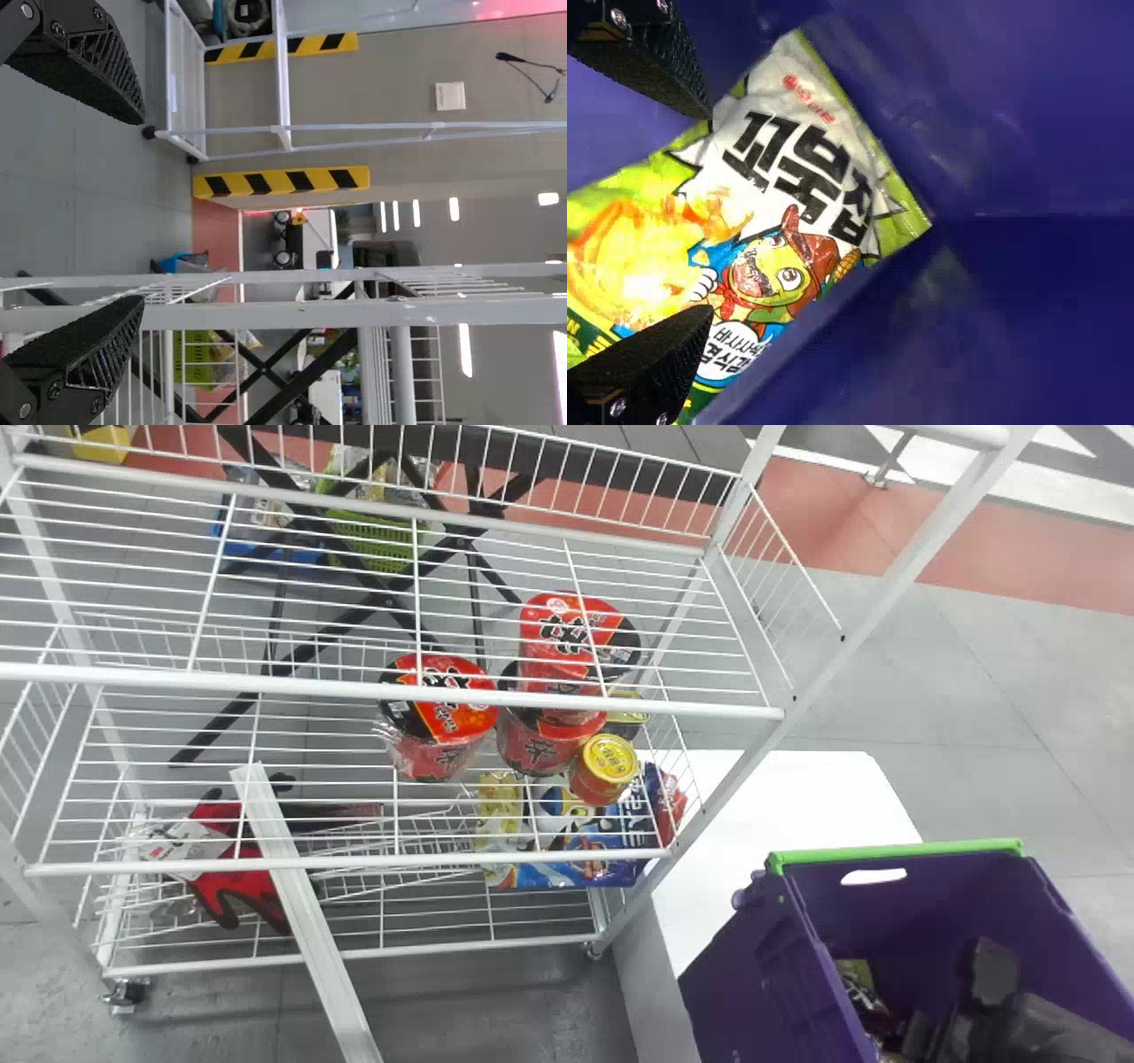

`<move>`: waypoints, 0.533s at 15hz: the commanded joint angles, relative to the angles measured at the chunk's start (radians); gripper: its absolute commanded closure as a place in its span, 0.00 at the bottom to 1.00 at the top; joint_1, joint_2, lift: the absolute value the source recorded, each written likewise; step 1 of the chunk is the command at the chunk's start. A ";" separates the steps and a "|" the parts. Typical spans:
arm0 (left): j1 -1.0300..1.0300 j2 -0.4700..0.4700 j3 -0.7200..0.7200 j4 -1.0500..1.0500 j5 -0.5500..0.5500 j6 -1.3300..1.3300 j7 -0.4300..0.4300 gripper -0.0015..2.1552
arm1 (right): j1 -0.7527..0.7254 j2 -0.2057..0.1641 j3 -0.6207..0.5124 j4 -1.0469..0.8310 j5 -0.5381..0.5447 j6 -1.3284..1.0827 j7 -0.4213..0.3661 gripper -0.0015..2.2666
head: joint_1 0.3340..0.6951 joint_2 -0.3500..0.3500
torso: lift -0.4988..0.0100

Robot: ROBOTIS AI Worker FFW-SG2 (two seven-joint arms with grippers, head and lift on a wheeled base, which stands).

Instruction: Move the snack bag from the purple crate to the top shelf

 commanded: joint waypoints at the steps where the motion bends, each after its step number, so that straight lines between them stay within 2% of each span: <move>1: -0.005 0.000 -0.003 0.008 0.000 -0.011 0.000 0.05 | -0.021 0.000 0.042 0.033 0.041 -0.037 -0.010 0.01 | 1.00 0.00 | 0.09; 8: -0.019 0.002 -0.014 0.028 0.000 -0.038 0.006 0.05 | -0.044 0.002 0.134 0.159 0.136 -0.227 -0.036 0.01 | 1.00 0.00 | 0.09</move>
